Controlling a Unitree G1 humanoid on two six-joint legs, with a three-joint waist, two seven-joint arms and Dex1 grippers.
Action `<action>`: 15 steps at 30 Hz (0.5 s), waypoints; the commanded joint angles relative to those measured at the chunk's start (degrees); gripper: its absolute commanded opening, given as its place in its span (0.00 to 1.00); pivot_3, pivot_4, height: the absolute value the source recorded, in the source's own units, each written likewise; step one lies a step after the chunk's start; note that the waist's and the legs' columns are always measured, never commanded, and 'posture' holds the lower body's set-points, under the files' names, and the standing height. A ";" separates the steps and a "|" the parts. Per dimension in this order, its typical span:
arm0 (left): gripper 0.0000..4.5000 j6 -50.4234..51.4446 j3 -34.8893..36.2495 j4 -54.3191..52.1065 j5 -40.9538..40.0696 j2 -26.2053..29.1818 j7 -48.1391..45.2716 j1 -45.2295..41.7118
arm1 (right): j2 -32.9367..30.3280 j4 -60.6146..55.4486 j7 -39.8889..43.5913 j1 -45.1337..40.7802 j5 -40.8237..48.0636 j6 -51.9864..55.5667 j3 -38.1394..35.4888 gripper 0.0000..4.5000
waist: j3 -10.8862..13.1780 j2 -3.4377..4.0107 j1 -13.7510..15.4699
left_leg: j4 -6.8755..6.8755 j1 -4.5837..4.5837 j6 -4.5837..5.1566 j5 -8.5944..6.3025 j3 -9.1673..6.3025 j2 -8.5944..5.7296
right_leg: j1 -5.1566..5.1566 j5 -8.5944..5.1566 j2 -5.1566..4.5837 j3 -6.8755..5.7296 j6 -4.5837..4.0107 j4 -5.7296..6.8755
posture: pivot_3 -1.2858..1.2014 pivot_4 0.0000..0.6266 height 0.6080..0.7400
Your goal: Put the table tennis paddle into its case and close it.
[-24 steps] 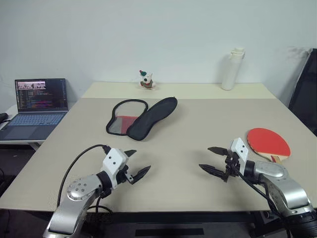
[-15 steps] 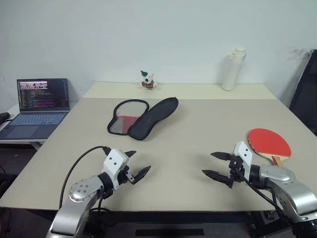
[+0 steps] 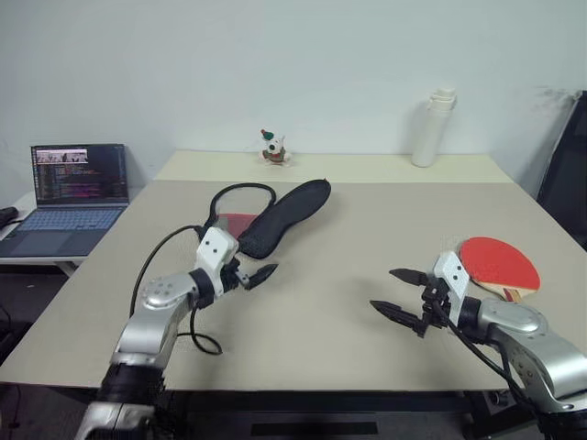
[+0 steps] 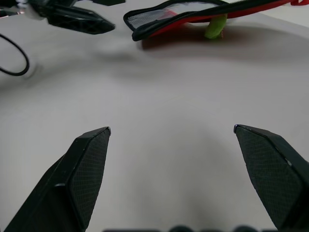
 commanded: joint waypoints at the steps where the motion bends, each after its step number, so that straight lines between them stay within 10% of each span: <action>1: 0.99 -5.75 -1.54 7.39 2.54 -1.47 -0.73 -5.22 | 0.48 -0.72 -0.57 -0.90 0.09 -2.10 -1.15 1.00 | 0.00 -0.01 0.01 | 0.00 -0.02 0.00 0.00 0.01 0.00 | 0.00 0.01 0.00 0.00 0.01 -0.03 | 0.52 0.24 1.00; 15: 0.99 -18.17 -2.80 35.71 8.54 -4.11 -1.96 -16.42 | 2.86 -1.46 -0.70 -8.60 2.44 -1.38 0.33 1.00 | 0.02 -0.03 -0.09 | -0.01 -0.05 0.00 0.00 -0.01 0.01 | -0.05 0.02 0.14 -0.04 0.01 -0.01 | 0.52 0.24 1.00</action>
